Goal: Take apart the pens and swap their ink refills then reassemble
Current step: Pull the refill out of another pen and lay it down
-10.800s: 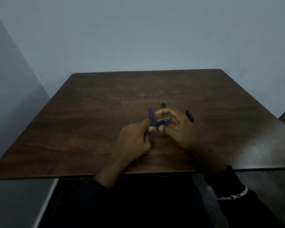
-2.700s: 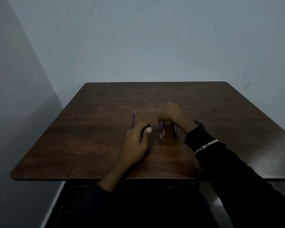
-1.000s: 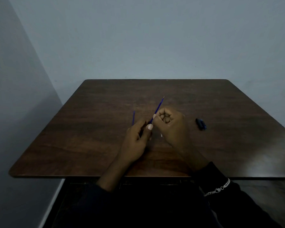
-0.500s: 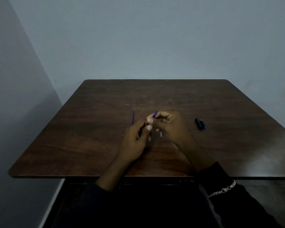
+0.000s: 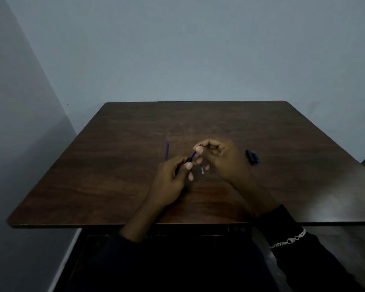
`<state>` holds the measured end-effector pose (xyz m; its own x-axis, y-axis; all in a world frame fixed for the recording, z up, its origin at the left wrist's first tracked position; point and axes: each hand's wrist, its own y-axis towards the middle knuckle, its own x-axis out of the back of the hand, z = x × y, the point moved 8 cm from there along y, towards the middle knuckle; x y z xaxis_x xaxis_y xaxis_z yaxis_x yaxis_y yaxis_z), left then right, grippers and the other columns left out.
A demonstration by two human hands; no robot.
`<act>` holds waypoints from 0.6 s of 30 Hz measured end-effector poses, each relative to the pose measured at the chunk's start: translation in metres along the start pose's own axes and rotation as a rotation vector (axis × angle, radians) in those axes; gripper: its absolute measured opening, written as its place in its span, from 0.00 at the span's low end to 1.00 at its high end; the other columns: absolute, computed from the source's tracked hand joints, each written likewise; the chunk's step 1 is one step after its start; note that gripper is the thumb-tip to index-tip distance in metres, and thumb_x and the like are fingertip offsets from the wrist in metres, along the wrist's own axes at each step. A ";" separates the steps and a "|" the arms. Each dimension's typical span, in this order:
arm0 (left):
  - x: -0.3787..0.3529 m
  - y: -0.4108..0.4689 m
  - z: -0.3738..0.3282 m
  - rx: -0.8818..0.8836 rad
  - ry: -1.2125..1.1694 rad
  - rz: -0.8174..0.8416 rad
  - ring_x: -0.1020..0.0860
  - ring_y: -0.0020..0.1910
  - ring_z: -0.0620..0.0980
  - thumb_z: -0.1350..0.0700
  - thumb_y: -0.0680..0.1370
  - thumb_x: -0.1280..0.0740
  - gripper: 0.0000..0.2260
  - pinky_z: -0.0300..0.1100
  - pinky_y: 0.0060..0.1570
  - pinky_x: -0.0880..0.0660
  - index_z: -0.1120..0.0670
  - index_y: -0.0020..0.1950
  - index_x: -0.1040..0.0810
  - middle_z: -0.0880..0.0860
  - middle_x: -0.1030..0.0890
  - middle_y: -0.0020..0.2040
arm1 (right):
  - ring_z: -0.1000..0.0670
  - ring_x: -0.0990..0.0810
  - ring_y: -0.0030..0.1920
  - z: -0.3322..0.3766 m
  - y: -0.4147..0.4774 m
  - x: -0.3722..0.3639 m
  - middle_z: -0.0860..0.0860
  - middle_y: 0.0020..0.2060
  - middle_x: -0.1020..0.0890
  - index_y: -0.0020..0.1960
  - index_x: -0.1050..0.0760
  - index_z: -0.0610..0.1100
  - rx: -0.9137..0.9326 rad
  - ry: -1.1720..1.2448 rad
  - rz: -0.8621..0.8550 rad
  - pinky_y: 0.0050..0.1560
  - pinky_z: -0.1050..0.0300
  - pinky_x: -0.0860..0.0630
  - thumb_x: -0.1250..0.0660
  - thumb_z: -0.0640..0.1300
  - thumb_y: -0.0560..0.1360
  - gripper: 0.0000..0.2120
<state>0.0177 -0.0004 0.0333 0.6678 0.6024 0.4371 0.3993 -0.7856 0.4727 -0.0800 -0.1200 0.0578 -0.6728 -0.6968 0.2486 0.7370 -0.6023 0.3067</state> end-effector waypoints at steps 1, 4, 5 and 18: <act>0.000 0.000 0.000 -0.002 0.001 -0.002 0.22 0.35 0.40 0.57 0.85 0.36 0.13 0.30 0.39 0.31 0.48 0.41 0.22 0.42 0.19 0.35 | 0.57 0.15 0.35 0.000 0.000 0.001 0.52 0.36 0.14 0.50 0.18 0.41 0.002 -0.017 0.004 0.30 0.61 0.22 0.32 0.37 0.81 0.04; -0.003 0.000 0.003 0.006 -0.011 0.007 0.20 0.36 0.44 0.55 0.85 0.37 0.12 0.38 0.39 0.27 0.54 0.44 0.20 0.48 0.18 0.35 | 0.54 0.14 0.37 -0.001 -0.003 0.008 0.54 0.38 0.13 0.51 0.17 0.48 -0.007 -0.052 -0.002 0.32 0.59 0.20 0.30 0.43 0.81 0.04; -0.004 0.001 0.004 0.009 -0.013 0.014 0.20 0.36 0.44 0.55 0.85 0.37 0.12 0.39 0.40 0.26 0.54 0.45 0.20 0.49 0.18 0.36 | 0.53 0.14 0.38 -0.001 -0.005 0.013 0.54 0.40 0.13 0.53 0.16 0.50 -0.013 -0.053 -0.011 0.32 0.57 0.20 0.30 0.45 0.80 0.04; -0.038 0.007 -0.010 0.066 -0.039 0.072 0.23 0.33 0.44 0.53 0.84 0.38 0.11 0.45 0.38 0.25 0.54 0.51 0.18 0.48 0.18 0.34 | 0.51 0.20 0.45 -0.068 0.001 0.164 0.47 0.52 0.17 0.64 0.20 0.38 -0.563 -0.602 0.053 0.46 0.52 0.16 0.31 0.39 0.80 0.13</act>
<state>-0.0110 -0.0273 0.0275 0.7195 0.5391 0.4379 0.3887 -0.8351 0.3893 -0.1856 -0.2614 0.0360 -0.4372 -0.4986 0.7485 0.5831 -0.7908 -0.1861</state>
